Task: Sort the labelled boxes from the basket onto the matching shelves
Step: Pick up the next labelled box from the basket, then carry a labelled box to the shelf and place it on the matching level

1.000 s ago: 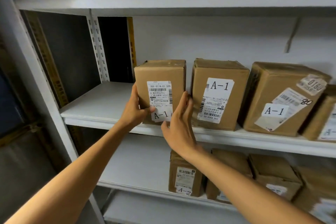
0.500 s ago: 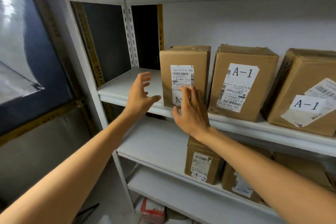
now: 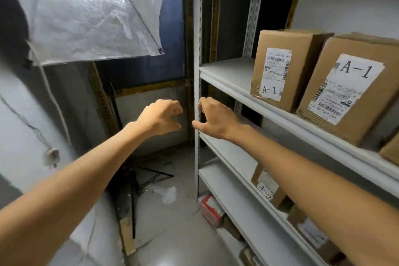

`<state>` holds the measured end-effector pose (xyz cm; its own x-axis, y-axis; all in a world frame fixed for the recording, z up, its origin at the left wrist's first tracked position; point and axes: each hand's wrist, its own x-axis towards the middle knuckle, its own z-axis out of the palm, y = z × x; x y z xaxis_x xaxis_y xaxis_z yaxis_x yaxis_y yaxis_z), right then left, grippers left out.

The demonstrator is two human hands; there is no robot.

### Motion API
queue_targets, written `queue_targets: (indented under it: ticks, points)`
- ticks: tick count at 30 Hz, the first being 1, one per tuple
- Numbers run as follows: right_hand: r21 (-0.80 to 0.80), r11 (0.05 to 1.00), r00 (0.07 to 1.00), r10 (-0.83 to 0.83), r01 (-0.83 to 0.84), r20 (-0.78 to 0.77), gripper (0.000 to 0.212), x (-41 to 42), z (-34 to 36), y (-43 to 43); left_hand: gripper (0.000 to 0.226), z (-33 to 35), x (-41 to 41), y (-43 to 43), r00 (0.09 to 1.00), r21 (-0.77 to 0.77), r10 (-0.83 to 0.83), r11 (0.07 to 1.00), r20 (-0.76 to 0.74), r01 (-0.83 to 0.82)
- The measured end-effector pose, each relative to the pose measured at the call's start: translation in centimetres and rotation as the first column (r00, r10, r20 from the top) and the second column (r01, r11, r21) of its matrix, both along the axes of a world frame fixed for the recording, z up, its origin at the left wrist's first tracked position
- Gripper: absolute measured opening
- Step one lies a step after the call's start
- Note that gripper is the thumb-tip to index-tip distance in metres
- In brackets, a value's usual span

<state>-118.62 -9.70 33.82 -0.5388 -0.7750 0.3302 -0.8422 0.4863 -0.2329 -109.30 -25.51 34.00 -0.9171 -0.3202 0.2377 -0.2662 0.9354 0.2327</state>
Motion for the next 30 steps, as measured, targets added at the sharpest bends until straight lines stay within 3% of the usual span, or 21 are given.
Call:
queue_targets:
  ticks: [6,12,18,23,30]
  points:
    - [0.185,0.922,0.936,0.314,-0.341,0.162,0.055,6.5,-2.3,-1.0,0.039,-3.3,10.8,1.0,0.981,0.132,0.157,0.976,0.113,-0.172]
    - [0.211,0.829,0.852,0.479,-0.518,0.21,0.058,14.1,-3.5,-2.0,0.038,-4.1,21.1,2.7,0.945,0.235,0.294,0.917,0.146,-0.321]
    - [0.278,0.668,0.724,0.633,-0.69,0.274,0.055,24.0,-5.0,-1.5,0.037,-5.9,33.6,7.0,0.855,0.291,0.481,0.804,0.195,-0.519]
    - [0.327,0.477,0.566,0.776,-0.816,0.28,0.058,35.7,-6.8,1.4,0.035,-8.4,46.4,14.7,0.738,0.344,0.636,0.657,0.225,-0.671]
    - [0.362,0.144,0.253,0.927,-0.921,0.275,0.046,51.5,-9.4,6.2,0.037,-10.6,60.8,26.2,0.561,0.386,0.784,0.447,0.267,-0.807]
